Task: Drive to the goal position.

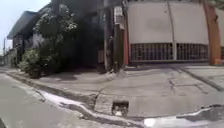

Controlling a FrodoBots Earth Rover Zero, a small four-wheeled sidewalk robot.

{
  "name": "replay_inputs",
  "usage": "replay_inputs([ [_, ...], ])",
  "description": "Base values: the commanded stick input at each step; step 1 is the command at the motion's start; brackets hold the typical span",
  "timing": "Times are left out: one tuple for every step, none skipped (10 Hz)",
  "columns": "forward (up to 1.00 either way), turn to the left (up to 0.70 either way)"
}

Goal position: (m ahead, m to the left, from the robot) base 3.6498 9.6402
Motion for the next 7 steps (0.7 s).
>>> replay_inputs([
  [0.00, 1.00],
  [0.00, 1.00],
  [0.00, 1.00],
  [0.00, 1.00],
  [0.00, 1.00],
  [0.00, 1.00],
  [0.00, 1.00],
])
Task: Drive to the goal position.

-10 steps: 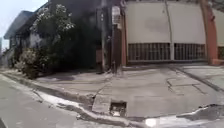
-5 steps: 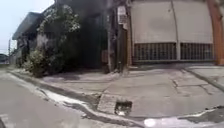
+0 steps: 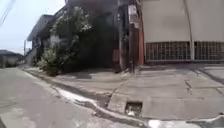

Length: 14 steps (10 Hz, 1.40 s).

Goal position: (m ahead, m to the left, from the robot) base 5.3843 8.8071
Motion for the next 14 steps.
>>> replay_inputs([
  [0.00, 1.00],
  [0.00, 1.00],
  [0.00, 1.00],
  [0.00, 1.00],
  [0.00, 1.00],
  [0.00, 1.00],
  [0.00, 1.00],
  [0.00, 1.00],
  [0.00, 1.00],
  [0.91, 0.37],
  [0.99, 0.41],
  [1.00, 0.41],
  [1.00, 0.41],
  [1.00, 0.41],
])
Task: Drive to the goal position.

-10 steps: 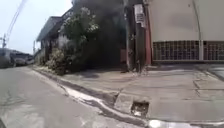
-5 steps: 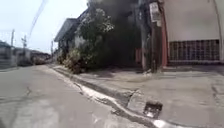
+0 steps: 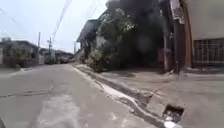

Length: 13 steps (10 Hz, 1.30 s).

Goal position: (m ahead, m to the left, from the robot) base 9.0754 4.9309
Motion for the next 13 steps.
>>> replay_inputs([
  [1.00, 0.41],
  [1.00, 0.41],
  [1.00, 0.41],
  [1.00, 0.41],
  [1.00, 0.41],
  [1.00, 0.41],
  [1.00, 0.41],
  [1.00, 0.41],
  [1.00, 0.41],
  [1.00, 0.41],
  [1.00, 0.36],
  [1.00, 0.06],
  [1.00, 0.01],
])
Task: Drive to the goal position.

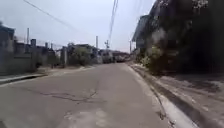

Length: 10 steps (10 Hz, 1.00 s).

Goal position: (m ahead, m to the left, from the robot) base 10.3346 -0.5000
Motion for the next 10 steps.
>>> replay_inputs([
  [1.00, 0.01],
  [1.00, 0.01],
  [1.00, 0.01],
  [1.00, 0.01],
  [1.00, -0.18],
  [1.00, -0.39],
  [1.00, -0.26],
  [1.00, -0.02],
  [1.00, -0.23],
  [1.00, -0.20],
])
